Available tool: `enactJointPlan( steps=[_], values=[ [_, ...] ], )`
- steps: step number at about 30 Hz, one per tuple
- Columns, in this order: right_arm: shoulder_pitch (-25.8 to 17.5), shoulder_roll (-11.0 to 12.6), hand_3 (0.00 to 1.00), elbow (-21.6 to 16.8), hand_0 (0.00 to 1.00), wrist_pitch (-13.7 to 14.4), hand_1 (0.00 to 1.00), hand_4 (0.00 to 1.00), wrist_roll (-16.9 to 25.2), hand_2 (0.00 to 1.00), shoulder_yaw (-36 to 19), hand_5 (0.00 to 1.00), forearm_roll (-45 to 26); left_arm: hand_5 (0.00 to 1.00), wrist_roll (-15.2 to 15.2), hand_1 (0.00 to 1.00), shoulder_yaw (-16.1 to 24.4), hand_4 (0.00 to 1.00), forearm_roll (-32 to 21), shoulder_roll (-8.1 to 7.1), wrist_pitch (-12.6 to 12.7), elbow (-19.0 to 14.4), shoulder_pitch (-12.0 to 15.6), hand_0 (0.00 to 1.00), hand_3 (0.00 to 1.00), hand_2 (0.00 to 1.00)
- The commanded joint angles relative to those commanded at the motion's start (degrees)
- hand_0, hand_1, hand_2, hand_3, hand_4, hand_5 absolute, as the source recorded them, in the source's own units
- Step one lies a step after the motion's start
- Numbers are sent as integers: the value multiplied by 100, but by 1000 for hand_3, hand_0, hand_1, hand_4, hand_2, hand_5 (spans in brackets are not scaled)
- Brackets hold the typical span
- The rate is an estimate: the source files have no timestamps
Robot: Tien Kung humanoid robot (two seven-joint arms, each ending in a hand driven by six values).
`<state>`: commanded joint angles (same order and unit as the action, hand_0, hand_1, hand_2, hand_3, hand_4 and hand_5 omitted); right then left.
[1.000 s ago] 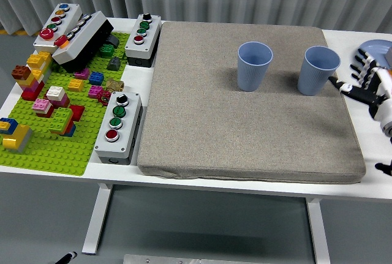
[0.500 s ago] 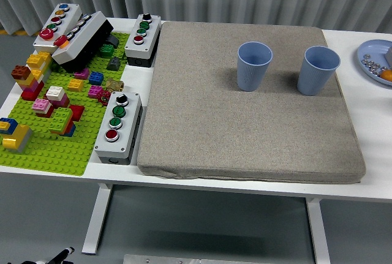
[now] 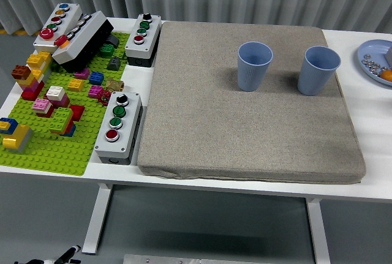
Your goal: Pick cup pour cup place
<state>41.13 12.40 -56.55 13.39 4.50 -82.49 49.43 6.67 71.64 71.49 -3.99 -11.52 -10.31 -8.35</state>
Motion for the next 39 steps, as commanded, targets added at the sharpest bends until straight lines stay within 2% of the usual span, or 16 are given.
enactJointPlan(
  steps=[6,18,19,20,26,39],
  values=[
    [-43,-65,839,-16,945,87,826,687,129,864,-183,998,210,998,3,880,32,637,-44,13,9,0,14,856,818,941],
    [-49,-141,848,-1,950,139,838,703,201,885,-236,998,166,998,-7,872,-40,637,-57,-1,0,0,29,854,818,937],
    [-48,-146,860,1,951,143,876,704,206,929,-238,998,163,998,-8,870,-43,638,-58,-2,-1,0,30,856,819,936],
    [-41,-162,860,9,951,154,876,704,230,929,-246,998,154,998,-7,870,-48,638,-63,-1,-3,0,32,856,819,936],
    [-5,-269,889,5,950,372,880,706,485,941,-309,998,139,998,-16,871,-72,637,-82,-7,2,0,23,858,819,939],
    [-12,-313,884,17,953,305,882,700,438,930,-237,998,121,998,-47,873,-157,635,-113,-32,13,0,15,860,822,941]
  ],
)
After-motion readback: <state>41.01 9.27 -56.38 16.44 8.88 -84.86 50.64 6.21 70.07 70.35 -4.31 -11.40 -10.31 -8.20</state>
